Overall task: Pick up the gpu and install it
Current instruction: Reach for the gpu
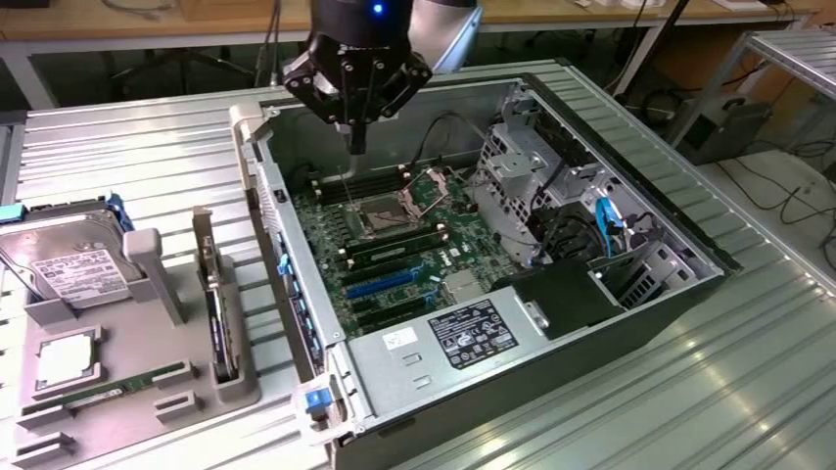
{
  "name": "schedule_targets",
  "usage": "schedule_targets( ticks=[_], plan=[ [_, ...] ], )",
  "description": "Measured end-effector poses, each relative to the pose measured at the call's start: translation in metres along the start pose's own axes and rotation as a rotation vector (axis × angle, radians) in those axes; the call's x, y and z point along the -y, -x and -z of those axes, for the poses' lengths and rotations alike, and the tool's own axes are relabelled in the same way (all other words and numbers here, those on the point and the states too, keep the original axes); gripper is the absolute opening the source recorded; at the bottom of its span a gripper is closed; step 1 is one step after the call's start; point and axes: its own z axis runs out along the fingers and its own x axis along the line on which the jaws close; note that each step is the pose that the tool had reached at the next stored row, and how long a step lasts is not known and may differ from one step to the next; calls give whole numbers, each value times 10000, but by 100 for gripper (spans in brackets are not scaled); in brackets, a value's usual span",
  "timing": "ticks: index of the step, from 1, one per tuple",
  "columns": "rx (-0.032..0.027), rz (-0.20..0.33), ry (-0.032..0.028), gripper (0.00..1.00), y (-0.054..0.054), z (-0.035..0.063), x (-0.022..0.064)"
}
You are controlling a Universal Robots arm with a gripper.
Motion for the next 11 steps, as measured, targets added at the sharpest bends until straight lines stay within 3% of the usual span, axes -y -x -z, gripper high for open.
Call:
schedule_targets(
  ticks=[4,6,11],
  plan=[
    [0,0,0,11,-196,8,61],
    [0,-1,0,11,-355,13,110],
    [1,-1,1,11,-583,18,176]
  ],
)
